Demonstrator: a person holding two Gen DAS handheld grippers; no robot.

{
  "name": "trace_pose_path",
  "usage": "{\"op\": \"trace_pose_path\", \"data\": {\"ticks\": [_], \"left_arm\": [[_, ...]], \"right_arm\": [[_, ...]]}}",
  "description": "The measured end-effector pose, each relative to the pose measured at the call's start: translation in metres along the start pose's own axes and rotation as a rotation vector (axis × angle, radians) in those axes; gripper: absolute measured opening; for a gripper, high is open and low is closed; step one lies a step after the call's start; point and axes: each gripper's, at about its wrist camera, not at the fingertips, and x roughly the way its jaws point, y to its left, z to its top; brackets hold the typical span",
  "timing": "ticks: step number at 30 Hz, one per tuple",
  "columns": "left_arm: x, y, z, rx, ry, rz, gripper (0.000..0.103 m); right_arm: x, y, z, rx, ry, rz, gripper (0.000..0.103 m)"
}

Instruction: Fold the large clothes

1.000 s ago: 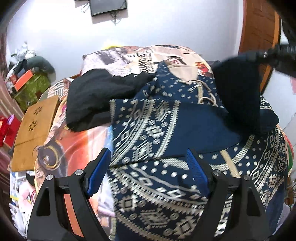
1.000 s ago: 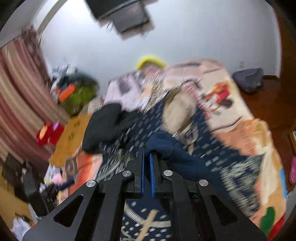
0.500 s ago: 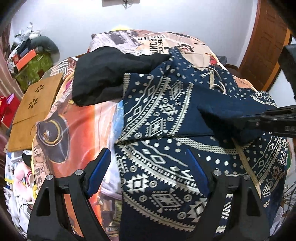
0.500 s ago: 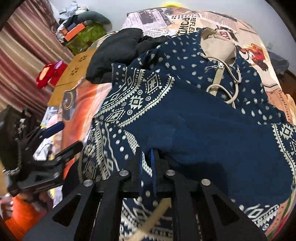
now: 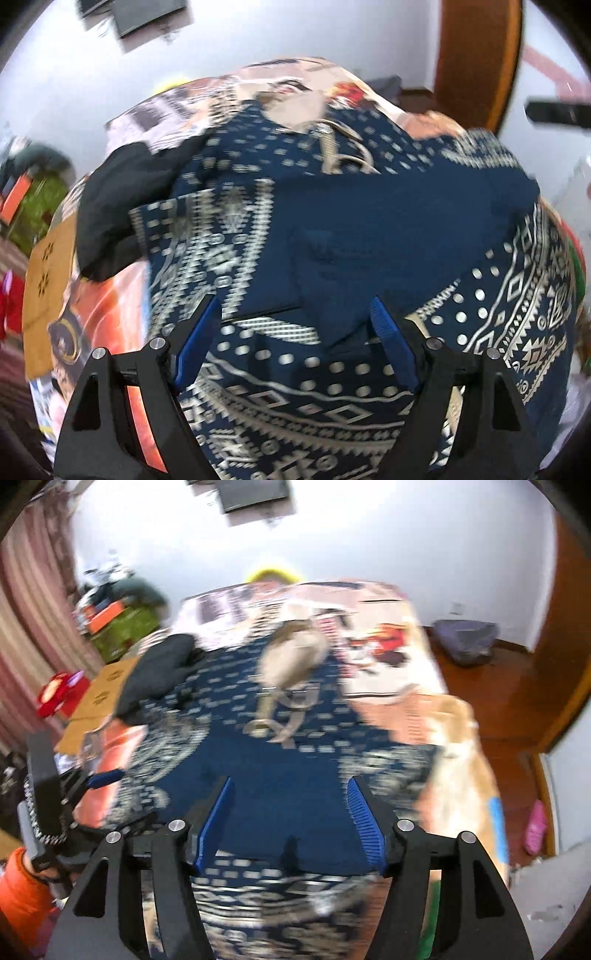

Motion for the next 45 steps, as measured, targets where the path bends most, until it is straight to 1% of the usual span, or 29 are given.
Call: {"op": "trace_pose_path", "data": {"ticks": [3, 7, 11, 12, 13, 14, 15, 16, 17, 19, 21, 23, 25, 27, 29, 31, 33, 35, 37, 39, 40, 41, 43, 45], "left_arm": [[0.015, -0.022, -0.001, 0.077, 0.013, 0.05, 0.082], [0.034, -0.038, -0.009, 0.145, 0.042, 0.083, 0.082], [0.037, -0.037, -0.014, 0.153, 0.003, 0.122, 0.082], [0.038, -0.036, -0.012, 0.148, -0.014, 0.148, 0.075], [0.039, -0.035, -0.011, 0.147, -0.022, 0.155, 0.068], [0.042, -0.033, -0.007, 0.145, -0.021, 0.151, 0.051], [0.044, -0.031, -0.004, 0.135, -0.013, 0.14, 0.029], [0.047, -0.027, 0.002, 0.111, -0.003, 0.121, 0.021], [0.048, -0.022, 0.008, 0.081, -0.003, 0.107, 0.02], [0.042, -0.01, 0.024, 0.012, -0.033, 0.065, 0.018], [0.031, 0.003, 0.042, -0.044, -0.075, 0.032, 0.018], [0.015, 0.017, 0.061, -0.086, -0.137, 0.011, 0.018], [-0.007, 0.032, 0.079, -0.119, -0.207, 0.023, 0.017], [-0.023, 0.045, 0.09, -0.156, -0.265, 0.039, 0.017], [-0.038, 0.059, 0.095, -0.19, -0.312, 0.056, 0.017], [-0.044, 0.071, 0.094, -0.214, -0.329, 0.072, 0.017], [-0.039, 0.081, 0.086, -0.234, -0.307, 0.069, 0.018], [-0.026, 0.092, 0.074, -0.253, -0.255, 0.066, 0.018], [-0.01, 0.102, 0.059, -0.269, -0.203, 0.078, 0.018], [0.001, 0.111, 0.042, -0.263, -0.165, 0.13, 0.017], [0.007, 0.116, 0.034, -0.258, -0.146, 0.168, 0.017], [0.013, 0.12, 0.026, -0.263, -0.122, 0.185, 0.017], [0.027, 0.132, 0.012, -0.291, -0.067, 0.178, 0.018], [0.037, 0.142, -0.003, -0.315, -0.019, 0.197, 0.018]], "right_arm": [[0.002, -0.026, -0.005, 0.038, 0.005, -0.059, 0.064], [0.015, -0.052, -0.02, 0.093, 0.05, -0.083, 0.064], [0.031, -0.066, -0.037, 0.134, 0.082, -0.089, 0.064], [0.035, -0.069, -0.041, 0.147, 0.091, -0.082, 0.064], [0.039, -0.072, -0.046, 0.165, 0.105, -0.072, 0.064], [0.043, -0.074, -0.048, 0.179, 0.116, -0.068, 0.064], [0.046, -0.074, -0.05, 0.187, 0.116, -0.069, 0.064], [0.046, -0.075, -0.05, 0.19, 0.111, -0.071, 0.064], [0.044, -0.074, -0.05, 0.187, 0.103, -0.074, 0.064], [0.039, -0.071, -0.045, 0.167, 0.085, -0.075, 0.064], [0.032, -0.069, -0.038, 0.148, 0.055, -0.083, 0.064], [0.022, -0.068, -0.029, 0.132, 0.014, -0.089, 0.064], [0.015, -0.068, -0.023, 0.121, -0.03, -0.099, 0.064], [0.013, -0.069, -0.02, 0.12, -0.055, -0.131, 0.064], [0.018, -0.069, -0.021, 0.128, -0.05, -0.16, 0.064], [0.03, -0.069, -0.027, 0.135, -0.013, -0.16, 0.064], [0.044, -0.067, -0.036, 0.127, 0.04, -0.156, 0.064], [0.055, -0.063, -0.044, 0.104, 0.075, -0.159, 0.064], [0.058, -0.06, -0.05, 0.093, 0.077, -0.164, 0.064], [0.056, -0.058, -0.051, 0.089, 0.068, -0.176, 0.065], [0.056, -0.059, -0.05, 0.094, 0.071, -0.172, 0.065], [0.056, -0.061, -0.05, 0.106, 0.074, -0.163, 0.065], [0.057, -0.062, -0.05, 0.126, 0.08, -0.153, 0.065], [0.056, -0.063, -0.051, 0.126, 0.079, -0.157, 0.065]]}}
